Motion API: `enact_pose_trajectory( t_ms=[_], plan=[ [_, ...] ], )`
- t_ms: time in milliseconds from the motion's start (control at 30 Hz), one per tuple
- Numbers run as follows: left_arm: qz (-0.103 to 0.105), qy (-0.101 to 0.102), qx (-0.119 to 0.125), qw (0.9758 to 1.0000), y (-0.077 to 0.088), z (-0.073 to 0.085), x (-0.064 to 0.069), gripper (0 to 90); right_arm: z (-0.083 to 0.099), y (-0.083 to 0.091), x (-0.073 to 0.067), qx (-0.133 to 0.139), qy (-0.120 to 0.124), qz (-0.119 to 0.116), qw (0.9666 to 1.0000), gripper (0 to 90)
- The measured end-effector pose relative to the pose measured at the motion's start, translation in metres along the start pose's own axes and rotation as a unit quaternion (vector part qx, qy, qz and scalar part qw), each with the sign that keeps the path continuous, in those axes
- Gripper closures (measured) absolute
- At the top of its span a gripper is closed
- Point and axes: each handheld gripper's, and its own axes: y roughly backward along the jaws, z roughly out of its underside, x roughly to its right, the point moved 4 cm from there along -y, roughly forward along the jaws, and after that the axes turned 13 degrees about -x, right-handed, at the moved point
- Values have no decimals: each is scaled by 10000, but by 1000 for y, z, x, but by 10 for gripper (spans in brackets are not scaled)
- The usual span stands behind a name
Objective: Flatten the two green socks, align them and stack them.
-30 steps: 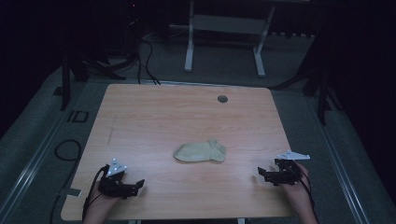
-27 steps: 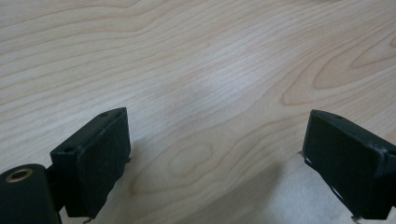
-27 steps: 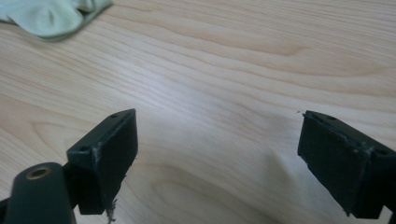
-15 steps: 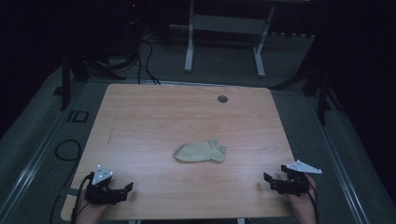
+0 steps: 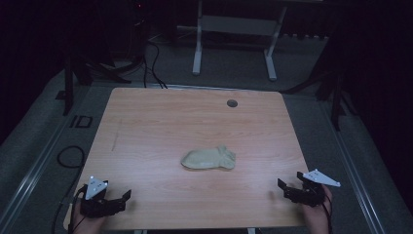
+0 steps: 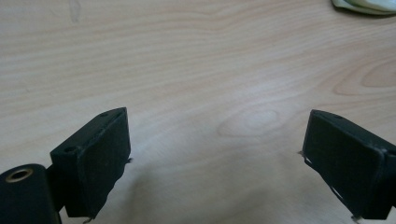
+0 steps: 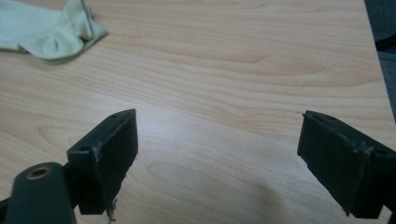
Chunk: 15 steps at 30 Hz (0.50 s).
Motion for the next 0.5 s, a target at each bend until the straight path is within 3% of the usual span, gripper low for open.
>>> enact_pose_trajectory(
  t_ms=[133,333,500],
  plan=[
    [177,143,250,9994,2,-5,0,80,1,-1,-1,42,36,12,10000,124],
    [116,129,128,9998,-3,-3,2,80,1,-1,-4,42,126,50,9999,124],
    [186,98,106,9997,-6,-2,3,80,2,-2,-3,14,157,53,9999,124]
  ],
)
